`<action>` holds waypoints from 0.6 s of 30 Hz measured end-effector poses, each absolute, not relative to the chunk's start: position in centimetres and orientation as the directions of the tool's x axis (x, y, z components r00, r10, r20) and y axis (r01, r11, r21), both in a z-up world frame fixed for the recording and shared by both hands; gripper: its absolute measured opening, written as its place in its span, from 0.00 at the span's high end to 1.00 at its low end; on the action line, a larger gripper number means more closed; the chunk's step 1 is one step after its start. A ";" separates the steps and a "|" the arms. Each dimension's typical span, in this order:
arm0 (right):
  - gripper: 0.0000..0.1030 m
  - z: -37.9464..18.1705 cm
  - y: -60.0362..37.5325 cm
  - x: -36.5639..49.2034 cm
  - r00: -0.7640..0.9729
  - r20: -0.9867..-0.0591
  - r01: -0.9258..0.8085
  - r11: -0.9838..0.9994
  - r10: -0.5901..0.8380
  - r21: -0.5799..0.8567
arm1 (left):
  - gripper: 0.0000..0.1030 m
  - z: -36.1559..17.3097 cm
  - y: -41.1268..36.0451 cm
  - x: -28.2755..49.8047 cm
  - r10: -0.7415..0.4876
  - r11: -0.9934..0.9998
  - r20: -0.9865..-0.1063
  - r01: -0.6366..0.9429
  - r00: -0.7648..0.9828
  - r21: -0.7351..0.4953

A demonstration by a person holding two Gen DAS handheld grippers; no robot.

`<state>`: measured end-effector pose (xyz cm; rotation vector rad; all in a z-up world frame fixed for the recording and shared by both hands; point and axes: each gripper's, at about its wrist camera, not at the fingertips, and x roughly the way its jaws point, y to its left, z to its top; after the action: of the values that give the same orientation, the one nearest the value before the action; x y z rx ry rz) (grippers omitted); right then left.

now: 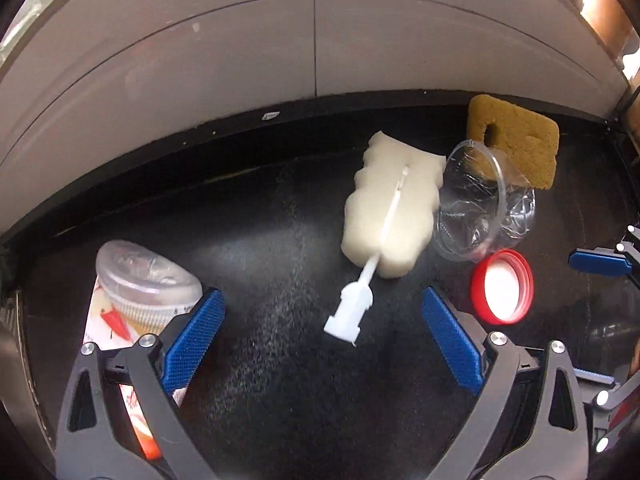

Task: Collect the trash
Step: 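Grasp the white sponge brush with left tool while right tool grasps the red cap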

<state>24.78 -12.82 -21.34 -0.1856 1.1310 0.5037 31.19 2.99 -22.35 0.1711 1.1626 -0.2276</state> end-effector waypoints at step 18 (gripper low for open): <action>0.52 -24.6 -9.8 25.5 0.370 -0.900 -0.516 0.856 0.233 0.009 | 0.65 -23.5 0.1 35.9 -0.201 0.910 -0.904 0.413 0.376 -0.031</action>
<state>25.55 -9.77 -24.65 -0.2952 1.0927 0.4896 35.92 0.10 -23.53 0.2135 1.1195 -0.3963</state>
